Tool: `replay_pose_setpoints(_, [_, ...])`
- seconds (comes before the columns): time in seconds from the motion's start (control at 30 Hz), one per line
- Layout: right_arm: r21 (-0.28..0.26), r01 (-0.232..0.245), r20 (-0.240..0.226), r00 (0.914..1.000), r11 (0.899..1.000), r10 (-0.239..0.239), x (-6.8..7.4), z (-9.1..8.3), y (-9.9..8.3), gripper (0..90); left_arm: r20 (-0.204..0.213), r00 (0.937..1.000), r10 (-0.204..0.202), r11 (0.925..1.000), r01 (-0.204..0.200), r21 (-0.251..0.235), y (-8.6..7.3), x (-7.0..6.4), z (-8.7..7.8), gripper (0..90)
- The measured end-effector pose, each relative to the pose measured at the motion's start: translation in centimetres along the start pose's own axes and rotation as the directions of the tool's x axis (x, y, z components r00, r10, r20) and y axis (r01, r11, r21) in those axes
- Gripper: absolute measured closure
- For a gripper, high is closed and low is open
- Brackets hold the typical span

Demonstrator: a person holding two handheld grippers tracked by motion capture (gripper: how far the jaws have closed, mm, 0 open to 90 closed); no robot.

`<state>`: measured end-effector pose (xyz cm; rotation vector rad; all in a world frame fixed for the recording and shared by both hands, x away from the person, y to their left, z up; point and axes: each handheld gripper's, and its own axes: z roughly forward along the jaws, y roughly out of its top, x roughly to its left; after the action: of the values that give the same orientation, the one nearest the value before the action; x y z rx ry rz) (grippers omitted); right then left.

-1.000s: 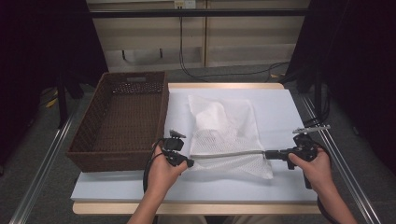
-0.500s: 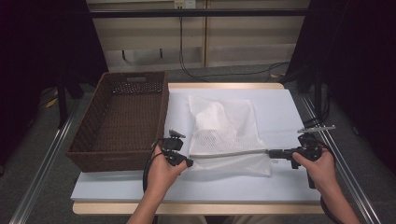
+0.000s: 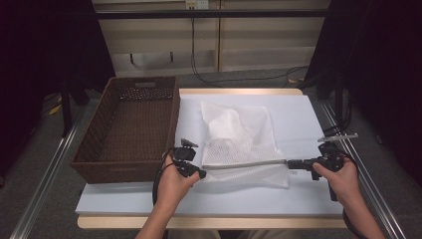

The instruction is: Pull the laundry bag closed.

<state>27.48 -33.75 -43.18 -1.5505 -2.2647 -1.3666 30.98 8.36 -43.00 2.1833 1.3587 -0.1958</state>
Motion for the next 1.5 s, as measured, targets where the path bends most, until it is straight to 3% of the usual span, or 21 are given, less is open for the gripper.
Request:
replay_pose_setpoints(0.1, [-0.006, -0.007, 0.008, 0.9999, 1.0, 0.007, -0.18, -0.28, -0.02, 86.8, -0.004, 0.9999, 0.016, 0.9999, -0.016, 0.007, 0.01, 0.12, -0.1, 89.2])
replay_pose_setpoints(0.13, [-0.008, -0.007, 0.005, 1.0, 1.0, 0.007, -0.24, -0.31, -0.04, 86.8, -0.003, 1.0, -0.001, 1.0, 0.001, -0.002, 0.0, -0.02, -0.03, 89.2])
replay_pose_setpoints(0.3, [-0.003, -0.003, 0.007, 1.0, 1.0, 0.003, -0.17, -0.29, -0.05, 86.8, -0.005, 1.0, 0.0, 1.0, 0.0, 0.0, 0.01, -0.01, -0.02, 89.2])
replay_pose_setpoints(0.33, [-0.003, -0.002, 0.009, 1.0, 1.0, 0.002, -0.15, -0.3, -0.05, 86.8, -0.004, 0.9999, 0.017, 0.9998, -0.017, 0.014, 0.03, 0.11, -0.12, 89.1])
replay_pose_setpoints(0.4, [-0.005, -0.003, 0.006, 1.0, 1.0, 0.003, -0.16, -0.33, -0.05, 86.8, -0.002, 0.9999, -0.014, 0.9999, 0.014, -0.009, 0.01, -0.12, 0.04, 89.2])
replay_pose_setpoints(0.57, [0.006, 0.005, 0.029, 0.9996, 1.0, -0.005, -0.23, -0.37, -0.05, 86.8, -0.004, 1.0, -0.001, 1.0, 0.001, 0.006, 0.0, -0.08, 0.11, 89.2])
replay_pose_setpoints(0.67, [0.0, -0.003, 0.015, 0.9999, 1.0, 0.003, -0.35, -0.43, -0.09, 86.8, -0.005, 0.9999, 0.009, 0.9999, -0.009, 0.011, 0.02, -0.04, 0.01, 89.2])
replay_pose_setpoints(0.97, [0.015, 0.019, 0.046, 0.9987, 1.0, -0.02, -0.23, -0.49, -0.02, 86.8, -0.004, 1.0, 0.0, 1.0, 0.0, 0.009, 0.0, 0.0, 0.05, 89.2])
replay_pose_setpoints(1.23, [0.016, 0.015, 0.047, 0.9988, 1.0, -0.015, -0.26, -0.62, -0.03, 86.9, 0.005, 1.0, -0.005, 1.0, 0.005, 0.008, -0.02, -0.02, 0.13, 89.3])
replay_pose_setpoints(1.3, [0.018, 0.01, 0.047, 0.9988, 1.0, -0.011, -0.25, -0.62, -0.03, 86.8, 0.0, 1.0, -0.003, 1.0, 0.003, 0.007, -0.02, -0.05, 0.15, 89.3])
replay_pose_setpoints(1.33, [0.02, 0.01, 0.047, 0.9988, 1.0, -0.011, -0.25, -0.62, -0.03, 86.8, -0.001, 0.9998, 0.02, 0.9996, -0.02, 0.019, -0.01, 0.0, 0.03, 89.3])
replay_pose_setpoints(1.43, [0.022, 0.016, 0.046, 0.9988, 1.0, -0.017, -0.24, -0.54, -0.05, 86.8, -0.015, 0.9998, 0.014, 0.9999, -0.014, 0.009, 0.02, -0.12, -0.06, 89.1])
replay_pose_setpoints(1.5, [0.026, 0.028, 0.054, 0.9981, 0.999, -0.029, 0.19, -0.62, 0.12, 86.6, 0.007, 0.9998, 0.019, 0.9997, -0.02, 0.016, 0.04, 0.01, -0.24, 87.0])
